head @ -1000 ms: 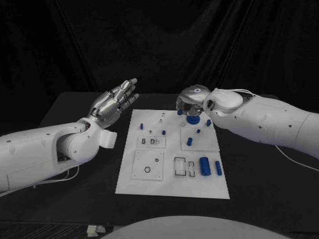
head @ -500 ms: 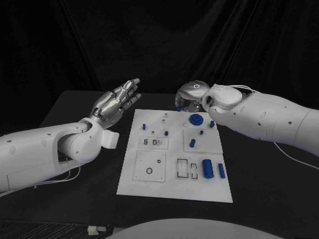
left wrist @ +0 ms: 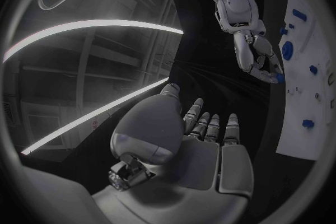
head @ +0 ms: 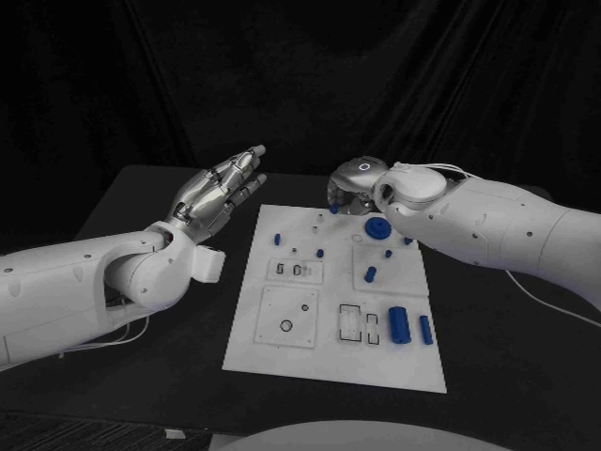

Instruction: Assemble the parts on the task board

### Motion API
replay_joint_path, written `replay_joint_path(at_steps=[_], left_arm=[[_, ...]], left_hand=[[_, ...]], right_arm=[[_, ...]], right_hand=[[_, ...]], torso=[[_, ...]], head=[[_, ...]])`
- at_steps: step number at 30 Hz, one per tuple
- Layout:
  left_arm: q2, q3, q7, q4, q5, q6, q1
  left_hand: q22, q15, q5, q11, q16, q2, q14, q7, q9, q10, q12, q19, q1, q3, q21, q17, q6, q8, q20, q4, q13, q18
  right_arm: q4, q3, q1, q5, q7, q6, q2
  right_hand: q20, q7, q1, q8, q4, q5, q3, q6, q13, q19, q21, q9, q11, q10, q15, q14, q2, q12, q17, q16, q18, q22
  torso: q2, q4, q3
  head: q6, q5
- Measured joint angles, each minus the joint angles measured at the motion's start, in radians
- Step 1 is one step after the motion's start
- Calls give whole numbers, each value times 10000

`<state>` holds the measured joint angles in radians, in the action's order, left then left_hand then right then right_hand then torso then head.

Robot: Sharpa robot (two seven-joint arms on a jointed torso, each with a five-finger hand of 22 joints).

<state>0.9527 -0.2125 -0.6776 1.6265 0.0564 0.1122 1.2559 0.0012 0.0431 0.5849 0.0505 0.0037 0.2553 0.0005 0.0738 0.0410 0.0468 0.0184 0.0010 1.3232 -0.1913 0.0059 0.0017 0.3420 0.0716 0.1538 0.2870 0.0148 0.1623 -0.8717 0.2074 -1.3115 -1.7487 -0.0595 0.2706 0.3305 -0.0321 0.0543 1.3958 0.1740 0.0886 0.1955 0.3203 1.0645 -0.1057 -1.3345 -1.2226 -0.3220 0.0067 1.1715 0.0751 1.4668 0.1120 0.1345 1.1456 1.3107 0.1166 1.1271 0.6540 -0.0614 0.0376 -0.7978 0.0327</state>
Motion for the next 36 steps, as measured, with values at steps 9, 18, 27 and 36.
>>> replay_joint_path(at_steps=[9, 18, 27, 36], left_arm=[[-26, -1, -1, -71, -163, 113, 44], [-58, -4, 0, -142, -226, 110, 55], [-90, -3, 0, -203, -249, 69, 56], [-127, -2, -1, -248, -260, -8, 57]], left_hand=[[1, 0, 0, -4, 0, 0, 0, -46, -1, -4, 0, 0, 0, 0, 0, -3, -48, 0, 0, -1, -1, 0], [2, -1, -1, -4, 0, 0, 0, -43, -1, -4, 0, 0, 0, 0, 0, -8, -45, -1, 0, -1, -2, 1], [2, -1, -1, -4, 0, 0, -1, -43, 0, -4, 0, -1, -1, 0, 0, -8, -45, -1, -1, -1, -2, 0], [3, -1, -1, -4, 0, 0, -1, -40, 1, -4, 0, -1, 0, 0, 0, -6, -46, -1, -1, -2, -3, 1]], right_arm=[[128, -2, 0, 2, 8, 8, -143], [188, -2, 0, 4, 19, 11, -192], [200, -2, 0, 5, 32, -1, -198], [214, -2, 0, 6, 57, -36, -207]], right_hand=[[0, 16, 2, -45, -1, 0, -1, -18, -1, 0, 0, -128, 0, 0, 0, 0, 2, -36, 21, -1, 0, 31], [0, 18, 3, -76, -2, -1, -2, -22, 8, 1, 0, -128, 0, 0, 0, 0, 3, -36, 20, -2, 2, 45], [0, 33, 4, -96, -2, -39, -2, -39, 8, 1, -39, -128, 0, 0, 0, 0, 4, -72, 19, -9, 2, 57], [0, 35, 5, -117, 27, -40, 27, -72, 19, 1, -39, -126, 39, -39, 0, 0, 5, -134, 14, -9, 2, 65]], torso=[[164, -242, 102], [206, -299, 127], [196, -291, 129], [193, -284, 130]], head=[[185, -252], [221, -309], [171, -309], [128, -326]])
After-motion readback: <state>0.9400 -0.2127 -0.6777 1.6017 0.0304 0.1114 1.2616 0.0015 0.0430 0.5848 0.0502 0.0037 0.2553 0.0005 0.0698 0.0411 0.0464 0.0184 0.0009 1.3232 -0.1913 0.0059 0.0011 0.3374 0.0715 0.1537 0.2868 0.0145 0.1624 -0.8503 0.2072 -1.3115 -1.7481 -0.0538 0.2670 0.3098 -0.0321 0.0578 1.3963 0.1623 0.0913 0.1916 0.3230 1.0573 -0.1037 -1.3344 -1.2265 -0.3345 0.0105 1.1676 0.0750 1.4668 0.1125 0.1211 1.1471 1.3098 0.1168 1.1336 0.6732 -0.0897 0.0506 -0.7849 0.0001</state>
